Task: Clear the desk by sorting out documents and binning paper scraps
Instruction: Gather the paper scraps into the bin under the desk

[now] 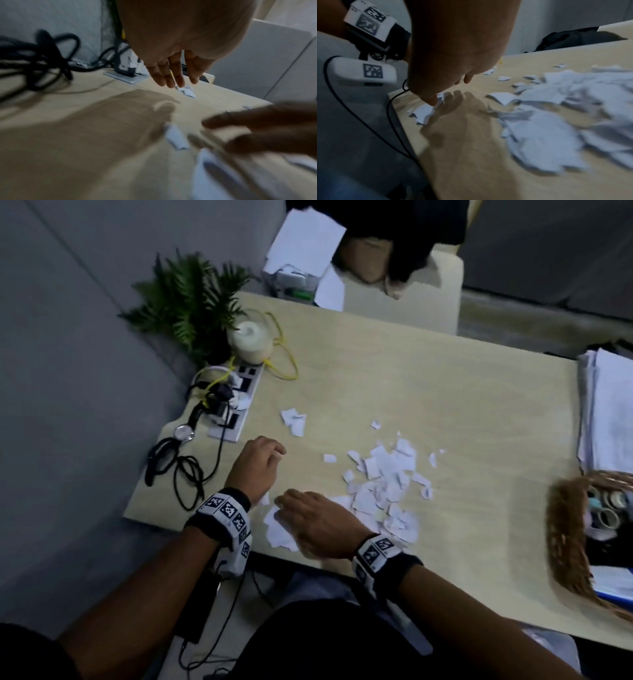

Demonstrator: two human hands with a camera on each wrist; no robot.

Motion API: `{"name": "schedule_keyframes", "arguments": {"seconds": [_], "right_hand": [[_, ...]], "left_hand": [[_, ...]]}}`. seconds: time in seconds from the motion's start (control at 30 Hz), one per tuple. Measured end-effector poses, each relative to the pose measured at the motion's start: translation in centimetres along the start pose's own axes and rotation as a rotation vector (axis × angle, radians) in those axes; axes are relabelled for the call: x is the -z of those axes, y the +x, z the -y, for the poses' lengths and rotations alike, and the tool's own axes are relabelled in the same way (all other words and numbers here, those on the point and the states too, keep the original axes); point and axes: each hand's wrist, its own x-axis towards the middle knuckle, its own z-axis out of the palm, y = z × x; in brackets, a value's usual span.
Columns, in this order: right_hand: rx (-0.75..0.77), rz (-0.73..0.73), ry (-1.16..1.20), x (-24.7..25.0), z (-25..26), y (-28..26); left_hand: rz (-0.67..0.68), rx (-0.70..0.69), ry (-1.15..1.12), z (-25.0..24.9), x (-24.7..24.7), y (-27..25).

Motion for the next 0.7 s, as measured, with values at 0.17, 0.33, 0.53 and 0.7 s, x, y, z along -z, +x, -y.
{"name": "schedule_keyframes", "arguments": {"seconds": [0.17,0.33,0.53,0.7], "right_hand": [[-0.233,-0.077,-0.037,0.2,-2.1,0.9],[-0.613,-0.295,-0.028,3.1,-6.6,-5.6],[-0.866,-0.4,-0.019,4.0,-8.9,-11.5],[-0.791,0.036,-0.084,3.4,-6.9,-12.4]], "left_hand": [[0.141,-0.179,0.284,2.6,-0.8,-4.8],[0.261,-0.237,0.516,3.9,-4.2,-9.1],[0.117,-0.195,0.473,1.0,-7.0,-2.8],[0.038,-0.003,0.503,-1.9,-7.0,3.7]]}}
